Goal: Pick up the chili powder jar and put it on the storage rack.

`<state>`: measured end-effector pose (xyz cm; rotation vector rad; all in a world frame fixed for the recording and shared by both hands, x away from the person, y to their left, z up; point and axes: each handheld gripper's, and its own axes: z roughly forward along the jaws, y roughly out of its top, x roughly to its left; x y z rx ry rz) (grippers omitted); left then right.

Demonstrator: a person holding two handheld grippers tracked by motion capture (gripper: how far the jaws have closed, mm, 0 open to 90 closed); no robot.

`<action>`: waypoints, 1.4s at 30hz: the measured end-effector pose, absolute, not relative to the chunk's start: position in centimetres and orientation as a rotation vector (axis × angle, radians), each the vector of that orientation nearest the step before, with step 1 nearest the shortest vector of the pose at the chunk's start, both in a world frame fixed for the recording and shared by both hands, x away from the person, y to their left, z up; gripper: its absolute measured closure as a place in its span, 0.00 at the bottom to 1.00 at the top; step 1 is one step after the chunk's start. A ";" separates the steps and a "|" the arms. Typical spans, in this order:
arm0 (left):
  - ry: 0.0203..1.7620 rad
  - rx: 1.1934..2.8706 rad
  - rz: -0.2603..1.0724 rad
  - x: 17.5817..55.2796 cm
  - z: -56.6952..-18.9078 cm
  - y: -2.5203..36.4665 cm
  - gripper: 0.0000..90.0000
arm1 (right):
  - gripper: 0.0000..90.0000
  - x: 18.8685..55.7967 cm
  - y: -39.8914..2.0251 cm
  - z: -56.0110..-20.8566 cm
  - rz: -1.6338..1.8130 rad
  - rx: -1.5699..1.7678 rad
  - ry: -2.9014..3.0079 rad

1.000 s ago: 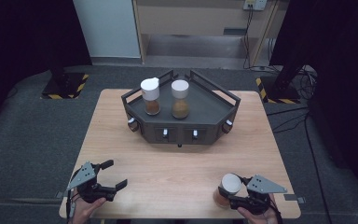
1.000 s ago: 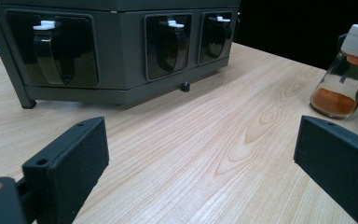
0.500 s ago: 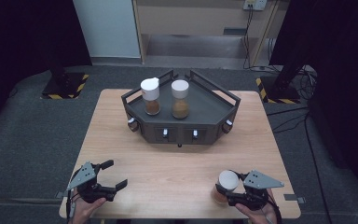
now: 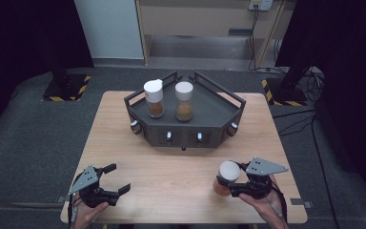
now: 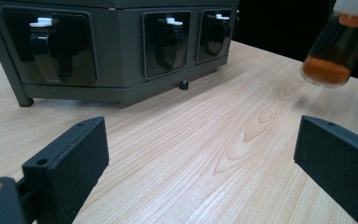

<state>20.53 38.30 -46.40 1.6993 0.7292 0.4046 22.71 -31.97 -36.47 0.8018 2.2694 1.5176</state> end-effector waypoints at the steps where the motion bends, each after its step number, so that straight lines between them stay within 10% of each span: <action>1: 0.730 1.699 0.404 20.5 -46.4 38.3 0.02 | 0.36 22.9 -31.9 -36.1 1.517 0.793 2.272; 42: 0.720 1.714 0.399 20.7 -46.3 38.2 0.02 | 0.37 32.1 -26.7 -25.5 1.507 0.813 2.213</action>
